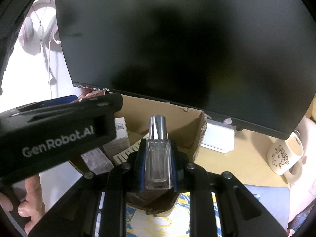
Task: Organize objects
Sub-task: 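Open both tools to drop the red box and perfume bottle into the cardboard box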
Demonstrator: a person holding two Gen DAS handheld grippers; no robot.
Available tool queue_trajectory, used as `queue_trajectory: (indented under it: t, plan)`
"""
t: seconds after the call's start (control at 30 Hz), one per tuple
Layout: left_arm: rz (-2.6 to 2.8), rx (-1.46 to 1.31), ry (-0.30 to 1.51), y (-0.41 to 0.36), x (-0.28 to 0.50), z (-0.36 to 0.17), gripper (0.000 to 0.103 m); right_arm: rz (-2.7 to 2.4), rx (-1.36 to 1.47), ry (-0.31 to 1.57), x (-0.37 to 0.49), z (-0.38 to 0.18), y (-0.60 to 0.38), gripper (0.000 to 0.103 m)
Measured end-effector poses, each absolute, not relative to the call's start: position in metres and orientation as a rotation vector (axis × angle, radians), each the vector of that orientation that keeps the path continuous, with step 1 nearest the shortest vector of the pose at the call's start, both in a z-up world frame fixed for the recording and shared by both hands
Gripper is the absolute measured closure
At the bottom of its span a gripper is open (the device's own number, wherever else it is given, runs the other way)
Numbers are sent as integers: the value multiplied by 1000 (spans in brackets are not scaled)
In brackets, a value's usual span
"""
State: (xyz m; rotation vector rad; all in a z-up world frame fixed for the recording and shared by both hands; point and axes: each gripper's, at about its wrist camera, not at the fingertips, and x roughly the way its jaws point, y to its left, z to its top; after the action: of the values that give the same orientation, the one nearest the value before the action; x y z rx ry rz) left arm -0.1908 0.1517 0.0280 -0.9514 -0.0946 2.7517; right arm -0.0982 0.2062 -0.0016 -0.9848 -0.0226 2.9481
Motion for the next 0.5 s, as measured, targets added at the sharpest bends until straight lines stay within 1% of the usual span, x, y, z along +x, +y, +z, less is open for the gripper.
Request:
queue_trajectory:
  t: [0.17, 0.37, 0.5]
  plan:
    - [2781, -1016, 8, 159, -198, 16, 27, 2928, -1049, -54, -103, -8, 206, 80]
    - [2774, -1023, 15, 159, -199, 14, 27, 2918, -1064, -88, -104, -7, 199, 80]
    - [2752, -1017, 18, 160, -199, 15, 27, 2922, -1071, -63, -104, -7, 200, 80]
